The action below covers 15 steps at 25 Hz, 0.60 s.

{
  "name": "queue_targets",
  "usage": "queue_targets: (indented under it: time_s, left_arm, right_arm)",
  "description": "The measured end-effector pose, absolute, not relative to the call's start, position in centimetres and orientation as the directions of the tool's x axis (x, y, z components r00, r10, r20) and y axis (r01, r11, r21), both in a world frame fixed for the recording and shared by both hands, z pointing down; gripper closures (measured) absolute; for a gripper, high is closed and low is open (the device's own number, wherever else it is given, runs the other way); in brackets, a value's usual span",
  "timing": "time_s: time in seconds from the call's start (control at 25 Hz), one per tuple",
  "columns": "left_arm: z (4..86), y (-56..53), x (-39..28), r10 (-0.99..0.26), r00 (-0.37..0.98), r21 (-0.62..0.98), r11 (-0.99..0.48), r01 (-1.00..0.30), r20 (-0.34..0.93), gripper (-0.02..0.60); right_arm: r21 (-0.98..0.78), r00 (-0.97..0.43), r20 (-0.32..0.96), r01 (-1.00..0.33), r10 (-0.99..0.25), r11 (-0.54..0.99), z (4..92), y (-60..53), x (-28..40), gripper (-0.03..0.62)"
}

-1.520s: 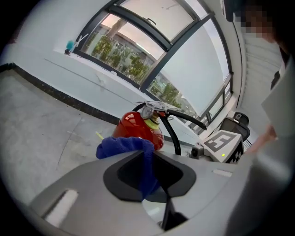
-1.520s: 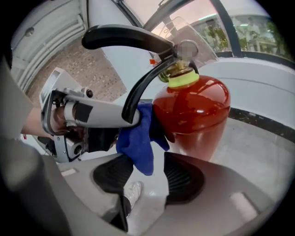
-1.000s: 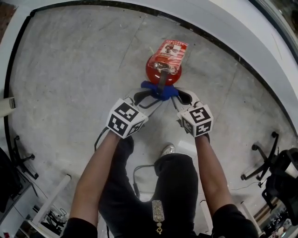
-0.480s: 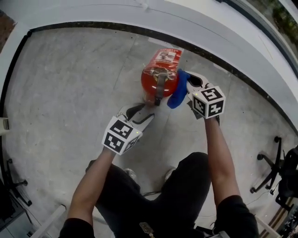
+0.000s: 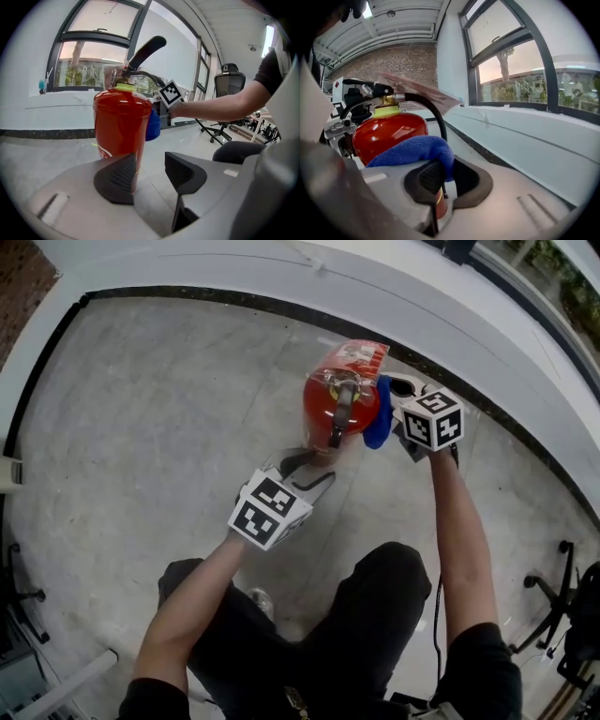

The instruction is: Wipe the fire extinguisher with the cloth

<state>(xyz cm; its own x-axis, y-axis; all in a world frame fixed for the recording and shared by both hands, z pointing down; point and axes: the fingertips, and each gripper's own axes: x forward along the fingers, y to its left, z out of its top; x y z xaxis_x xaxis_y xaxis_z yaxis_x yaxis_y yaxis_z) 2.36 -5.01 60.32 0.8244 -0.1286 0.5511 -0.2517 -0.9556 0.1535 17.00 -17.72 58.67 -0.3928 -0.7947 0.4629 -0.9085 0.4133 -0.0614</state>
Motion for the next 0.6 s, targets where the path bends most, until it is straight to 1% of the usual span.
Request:
queue_targets:
  time_s: [0.12,0.2,0.36,0.52,0.56,0.6]
  left_arm:
    - [60.6,-4.3,3.8,-0.127,0.826,0.153,-0.956,-0.249,0.549,0.374]
    - [61.2,-3.6,4.6,-0.108,0.820,0.160,-0.959,-0.236,0.561,0.343]
    - [61.7,-2.3,6.2,-0.092,0.812,0.160,-0.962,-0.222,0.576,0.311]
    - [62.9,-2.4,6.7,-0.143,0.769,0.101,-0.960,-0.261,0.623,0.308]
    - [63.1,-2.9,6.3,-0.170,0.755,0.082,-0.955,-0.284,0.634,0.356]
    - [63.4,-3.4,5.7,-0.196,0.742,0.066,-0.949,-0.308,0.641,0.431]
  right_arm:
    - [-0.050,-0.356,0.479,-0.923,-0.802,0.381,60.0,-15.0,16.9,0.572]
    - [-0.049,-0.327,0.483,-0.936,-0.812,0.348,60.8,-13.3,16.6,0.572]
    - [-0.090,-0.316,0.514,-0.945,-0.797,0.316,62.2,-9.9,14.9,0.572]
    - [-0.147,-0.337,0.514,-0.940,-0.789,0.306,62.1,-7.7,12.8,0.572]
    - [-0.148,-0.346,0.515,-0.937,-0.785,0.316,62.0,-7.3,12.3,0.572]
    - [-0.142,-0.354,0.517,-0.933,-0.779,0.330,61.9,-7.1,11.9,0.571]
